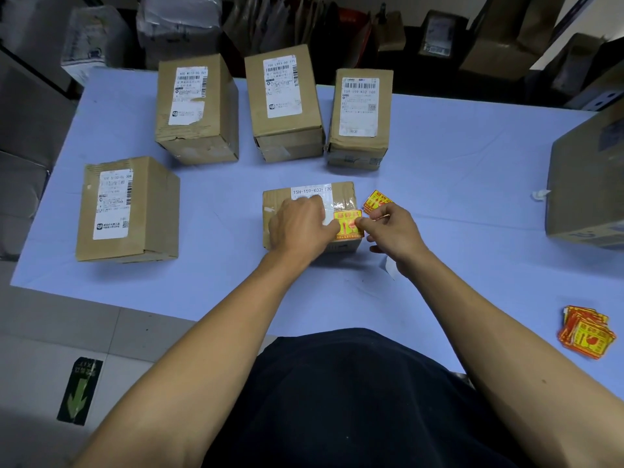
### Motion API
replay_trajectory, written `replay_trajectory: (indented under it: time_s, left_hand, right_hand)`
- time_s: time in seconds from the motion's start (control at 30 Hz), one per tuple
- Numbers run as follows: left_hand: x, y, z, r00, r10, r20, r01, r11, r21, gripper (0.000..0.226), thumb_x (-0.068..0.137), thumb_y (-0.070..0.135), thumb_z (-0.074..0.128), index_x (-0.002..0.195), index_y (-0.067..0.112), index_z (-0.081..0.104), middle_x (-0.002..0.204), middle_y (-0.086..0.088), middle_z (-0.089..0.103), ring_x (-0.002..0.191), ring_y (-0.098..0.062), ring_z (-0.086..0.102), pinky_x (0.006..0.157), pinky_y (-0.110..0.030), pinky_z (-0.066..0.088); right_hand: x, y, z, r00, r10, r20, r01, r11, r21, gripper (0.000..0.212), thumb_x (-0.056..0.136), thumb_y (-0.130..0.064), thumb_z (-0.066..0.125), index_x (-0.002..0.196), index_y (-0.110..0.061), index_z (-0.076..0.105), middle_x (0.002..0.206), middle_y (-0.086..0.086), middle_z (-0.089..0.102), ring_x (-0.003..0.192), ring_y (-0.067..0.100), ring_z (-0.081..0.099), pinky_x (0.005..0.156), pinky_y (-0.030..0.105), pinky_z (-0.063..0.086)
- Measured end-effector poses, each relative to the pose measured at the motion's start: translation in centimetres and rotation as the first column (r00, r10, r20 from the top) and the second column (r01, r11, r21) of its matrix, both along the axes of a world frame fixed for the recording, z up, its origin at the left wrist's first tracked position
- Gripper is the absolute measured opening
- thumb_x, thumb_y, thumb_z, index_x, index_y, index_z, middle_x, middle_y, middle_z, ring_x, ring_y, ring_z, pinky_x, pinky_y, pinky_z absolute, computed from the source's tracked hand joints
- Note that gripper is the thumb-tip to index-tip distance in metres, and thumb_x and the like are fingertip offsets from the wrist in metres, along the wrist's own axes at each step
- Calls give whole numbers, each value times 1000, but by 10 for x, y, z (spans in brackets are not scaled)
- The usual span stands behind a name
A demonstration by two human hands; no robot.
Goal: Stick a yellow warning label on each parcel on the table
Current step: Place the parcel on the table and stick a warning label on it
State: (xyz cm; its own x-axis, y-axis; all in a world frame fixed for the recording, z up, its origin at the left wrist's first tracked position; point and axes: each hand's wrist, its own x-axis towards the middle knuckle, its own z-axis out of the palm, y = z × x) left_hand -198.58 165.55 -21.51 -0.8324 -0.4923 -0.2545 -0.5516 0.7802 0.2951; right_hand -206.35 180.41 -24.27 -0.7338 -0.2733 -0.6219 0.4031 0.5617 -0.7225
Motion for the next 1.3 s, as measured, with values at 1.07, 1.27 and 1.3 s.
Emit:
replay_trajectory:
  time_s: [1.07, 1.27, 1.3]
  left_hand:
    - [47, -42, -37, 754, 657, 19, -312, 332, 890, 39, 91, 19, 70, 129, 21, 58, 119, 5, 69, 98, -6, 67, 72, -10, 52]
    - [6, -21, -15, 809, 585, -53, -195, 352, 915, 37, 90, 19, 70, 125, 22, 59, 119, 4, 71, 105, -10, 69, 86, -22, 55]
    - [-4, -14, -12, 820, 570, -60, -177, 352, 919, 37, 90, 20, 71, 125, 23, 59, 119, 5, 71, 106, -10, 69, 90, -26, 55]
  right_hand:
    - [30, -28, -12, 998, 60, 29, -57, 995, -86, 49, 92, -65, 51, 134, -42, 55, 128, -14, 63, 120, 15, 57, 110, 41, 42]
    - [7, 2, 14, 993, -62, -99, 54, 995, -81, 37, 95, -61, 49, 125, -41, 56, 122, -11, 63, 116, 18, 59, 104, 39, 46]
    - [1, 11, 18, 991, -77, -111, 69, 995, -70, 31, 96, -60, 49, 120, -42, 56, 119, -11, 64, 115, 18, 60, 102, 39, 47]
